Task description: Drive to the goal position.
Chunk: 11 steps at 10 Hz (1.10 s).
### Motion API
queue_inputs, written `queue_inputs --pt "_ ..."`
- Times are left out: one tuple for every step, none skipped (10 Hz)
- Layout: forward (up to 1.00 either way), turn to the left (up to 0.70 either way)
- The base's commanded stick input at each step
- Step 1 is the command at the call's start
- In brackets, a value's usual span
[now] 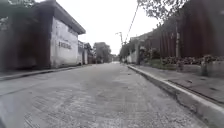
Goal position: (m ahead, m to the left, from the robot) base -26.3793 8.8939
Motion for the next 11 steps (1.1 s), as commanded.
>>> queue_inputs --pt "0.00 1.00" --pt "0.00 1.00" --pt "0.00 1.00" --pt "0.00 1.00" --pt "0.00 1.00" --pt "0.00 1.00" --pt "0.00 1.00" --pt "0.00 1.00" --pt "0.00 1.00" --pt "0.00 1.00" --pt "0.00 1.00"
